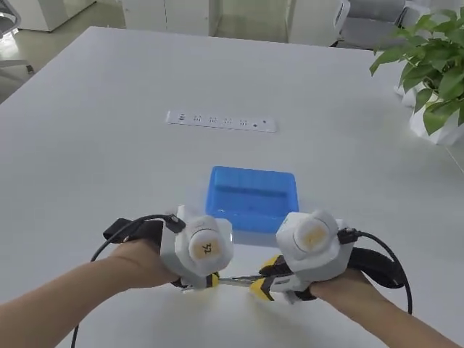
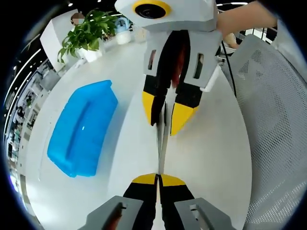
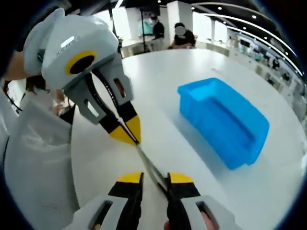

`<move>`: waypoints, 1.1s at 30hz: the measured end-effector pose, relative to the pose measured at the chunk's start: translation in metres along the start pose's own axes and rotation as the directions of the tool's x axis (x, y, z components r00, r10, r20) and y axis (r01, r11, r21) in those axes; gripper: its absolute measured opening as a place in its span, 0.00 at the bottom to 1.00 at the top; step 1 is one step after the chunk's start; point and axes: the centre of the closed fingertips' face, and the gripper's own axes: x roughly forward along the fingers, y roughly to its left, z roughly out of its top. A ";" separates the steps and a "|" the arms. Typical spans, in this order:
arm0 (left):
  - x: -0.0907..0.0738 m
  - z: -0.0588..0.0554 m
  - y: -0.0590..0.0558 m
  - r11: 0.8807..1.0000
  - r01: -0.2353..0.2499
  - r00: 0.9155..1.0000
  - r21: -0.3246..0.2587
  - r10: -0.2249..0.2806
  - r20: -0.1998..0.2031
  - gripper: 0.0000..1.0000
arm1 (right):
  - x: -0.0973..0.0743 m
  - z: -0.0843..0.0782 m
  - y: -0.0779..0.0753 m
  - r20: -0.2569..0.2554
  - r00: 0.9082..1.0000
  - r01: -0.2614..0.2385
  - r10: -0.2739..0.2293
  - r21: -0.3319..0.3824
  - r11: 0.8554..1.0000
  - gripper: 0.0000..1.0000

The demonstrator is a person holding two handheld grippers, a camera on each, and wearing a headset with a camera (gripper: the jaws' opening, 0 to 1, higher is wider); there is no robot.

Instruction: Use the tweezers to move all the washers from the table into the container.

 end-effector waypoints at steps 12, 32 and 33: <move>-0.002 -0.002 -0.003 1.000 -0.016 0.999 -0.006 0.017 0.030 0.00 | -0.067 0.014 0.010 0.165 0.980 0.081 -0.111 0.180 0.980 0.40; -0.002 -0.006 0.005 0.986 -0.105 0.994 -0.129 0.107 0.008 0.06 | -0.139 0.004 -0.014 0.256 0.862 0.320 -0.438 0.397 0.860 0.83; -0.003 -0.006 0.007 0.979 -0.104 0.994 -0.174 0.108 0.010 0.12 | -0.142 0.002 -0.014 0.253 0.857 0.327 -0.448 0.403 0.855 0.85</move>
